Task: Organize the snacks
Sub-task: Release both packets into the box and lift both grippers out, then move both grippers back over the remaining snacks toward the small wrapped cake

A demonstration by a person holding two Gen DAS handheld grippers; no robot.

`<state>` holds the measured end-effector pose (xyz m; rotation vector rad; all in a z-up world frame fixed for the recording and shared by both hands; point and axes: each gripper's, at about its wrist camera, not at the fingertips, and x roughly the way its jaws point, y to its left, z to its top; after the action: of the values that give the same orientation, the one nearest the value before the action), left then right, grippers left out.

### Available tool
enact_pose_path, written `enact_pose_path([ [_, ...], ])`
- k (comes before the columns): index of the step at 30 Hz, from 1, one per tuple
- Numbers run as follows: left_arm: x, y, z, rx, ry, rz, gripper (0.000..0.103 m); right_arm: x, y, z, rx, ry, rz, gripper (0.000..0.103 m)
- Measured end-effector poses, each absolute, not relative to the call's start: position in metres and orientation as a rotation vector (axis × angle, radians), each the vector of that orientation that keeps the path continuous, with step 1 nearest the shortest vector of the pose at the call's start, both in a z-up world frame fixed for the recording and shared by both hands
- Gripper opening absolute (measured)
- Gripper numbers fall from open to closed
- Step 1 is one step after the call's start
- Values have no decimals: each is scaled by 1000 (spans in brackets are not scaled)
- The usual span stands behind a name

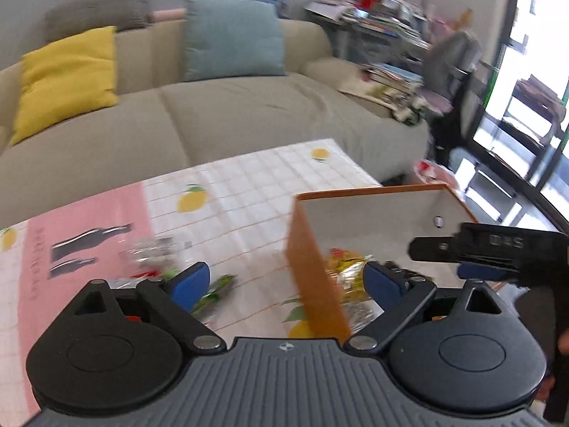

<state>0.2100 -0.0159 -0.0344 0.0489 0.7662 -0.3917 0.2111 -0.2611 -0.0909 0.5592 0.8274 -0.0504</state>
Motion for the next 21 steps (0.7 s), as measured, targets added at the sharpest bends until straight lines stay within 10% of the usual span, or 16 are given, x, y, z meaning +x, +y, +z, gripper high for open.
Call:
enact_pose_path([
  [21, 166, 128, -93, -149, 870, -115, 82, 160, -84, -104, 12, 592, 287, 100],
])
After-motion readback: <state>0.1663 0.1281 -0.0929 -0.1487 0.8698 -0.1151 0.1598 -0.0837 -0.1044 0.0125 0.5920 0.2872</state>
